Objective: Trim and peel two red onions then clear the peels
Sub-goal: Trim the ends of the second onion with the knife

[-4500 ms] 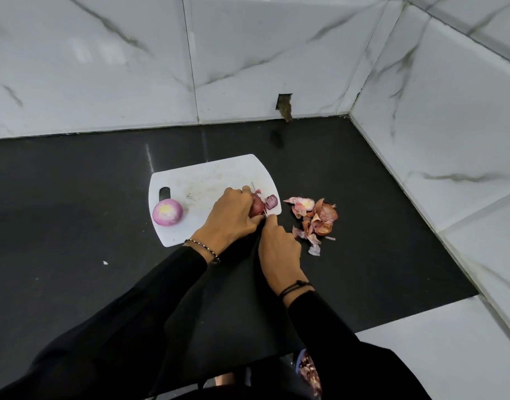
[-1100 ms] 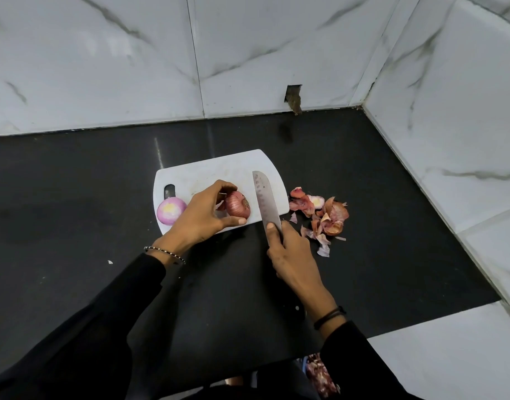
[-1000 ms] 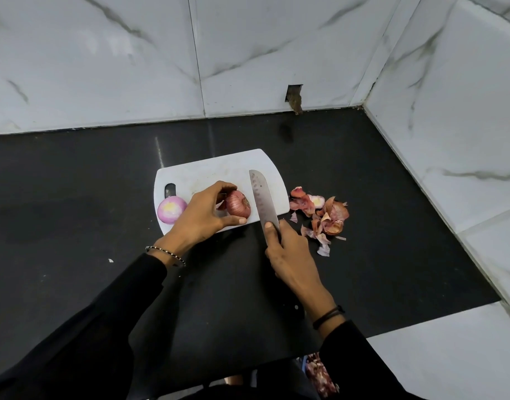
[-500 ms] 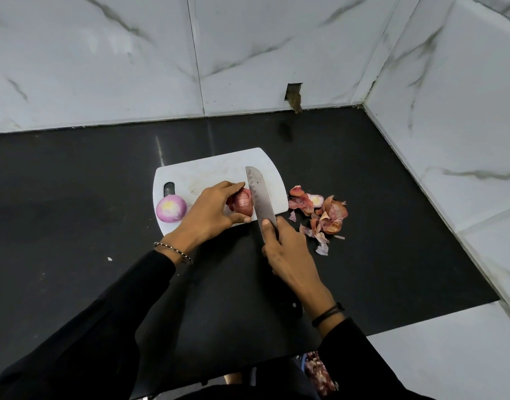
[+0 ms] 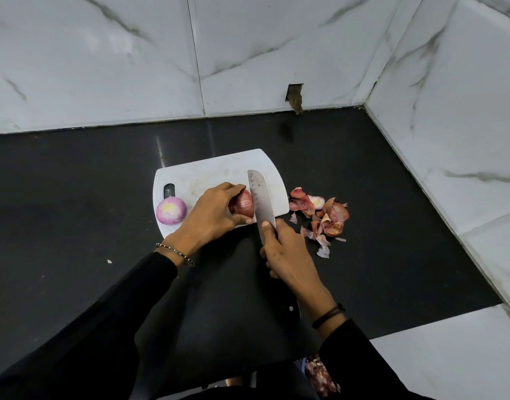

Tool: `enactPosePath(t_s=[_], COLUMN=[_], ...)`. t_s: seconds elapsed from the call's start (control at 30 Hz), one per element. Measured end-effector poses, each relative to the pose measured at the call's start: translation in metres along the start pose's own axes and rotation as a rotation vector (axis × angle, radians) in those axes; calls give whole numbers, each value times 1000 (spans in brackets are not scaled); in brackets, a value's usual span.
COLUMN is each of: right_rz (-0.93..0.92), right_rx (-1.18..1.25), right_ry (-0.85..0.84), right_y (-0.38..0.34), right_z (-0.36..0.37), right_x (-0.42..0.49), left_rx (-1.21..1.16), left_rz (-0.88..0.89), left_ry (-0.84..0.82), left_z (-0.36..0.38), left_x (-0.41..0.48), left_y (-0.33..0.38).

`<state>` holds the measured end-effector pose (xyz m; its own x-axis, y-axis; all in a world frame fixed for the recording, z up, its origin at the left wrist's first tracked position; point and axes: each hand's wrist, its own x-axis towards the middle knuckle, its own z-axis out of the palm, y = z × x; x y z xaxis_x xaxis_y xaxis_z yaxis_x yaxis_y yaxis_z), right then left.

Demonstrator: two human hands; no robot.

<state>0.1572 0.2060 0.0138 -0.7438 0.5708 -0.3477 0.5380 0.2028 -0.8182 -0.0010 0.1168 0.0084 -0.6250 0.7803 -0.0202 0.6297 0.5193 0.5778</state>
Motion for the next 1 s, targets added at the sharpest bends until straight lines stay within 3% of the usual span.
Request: enactPosePath(t_s=[0.3,1.0], right_rz=[52,58], right_rx=[90,-78], right_ry=[-80,-152], right_y=[-8,-13], right_z=[-4,-12], right_x=[2,5], left_rx=[56,178], left_rz=[-18,9], left_ry=[-54,-108], left_z=[-5,-8], left_x=[4,4], left_y=[7,17])
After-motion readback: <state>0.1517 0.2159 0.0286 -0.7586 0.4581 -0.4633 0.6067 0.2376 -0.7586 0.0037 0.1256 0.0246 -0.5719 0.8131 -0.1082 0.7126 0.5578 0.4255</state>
